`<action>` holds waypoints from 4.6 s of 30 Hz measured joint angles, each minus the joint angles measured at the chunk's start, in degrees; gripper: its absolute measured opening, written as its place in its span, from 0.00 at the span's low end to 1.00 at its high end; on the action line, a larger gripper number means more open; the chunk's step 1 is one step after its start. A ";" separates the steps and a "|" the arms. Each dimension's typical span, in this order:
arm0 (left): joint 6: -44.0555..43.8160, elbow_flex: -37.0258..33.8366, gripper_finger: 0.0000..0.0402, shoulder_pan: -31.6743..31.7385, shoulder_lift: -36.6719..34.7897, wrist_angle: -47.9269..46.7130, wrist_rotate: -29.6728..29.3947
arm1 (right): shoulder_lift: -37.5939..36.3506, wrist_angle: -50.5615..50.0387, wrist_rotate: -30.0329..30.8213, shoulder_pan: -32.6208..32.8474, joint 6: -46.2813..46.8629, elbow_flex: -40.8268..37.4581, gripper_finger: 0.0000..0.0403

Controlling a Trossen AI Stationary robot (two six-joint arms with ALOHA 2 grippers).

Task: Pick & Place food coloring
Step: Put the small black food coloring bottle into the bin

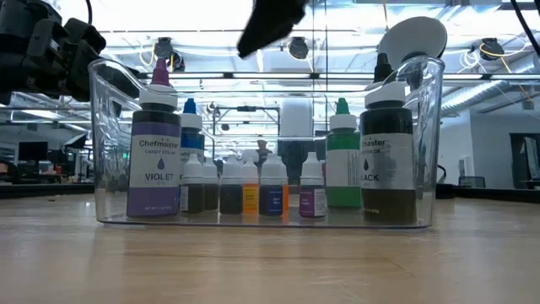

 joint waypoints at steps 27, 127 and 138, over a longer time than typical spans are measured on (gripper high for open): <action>-0.07 0.00 0.46 0.00 -0.04 0.02 0.00 | 27.49 -6.00 -15.23 -25.73 -8.43 21.90 0.51; -0.17 0.00 0.46 0.00 -0.04 0.00 0.02 | 28.70 6.92 -25.40 -25.26 -6.68 10.54 0.11; -0.15 0.00 0.46 0.00 -0.04 0.01 0.01 | 14.99 -2.20 -21.10 -18.28 -9.20 10.47 0.11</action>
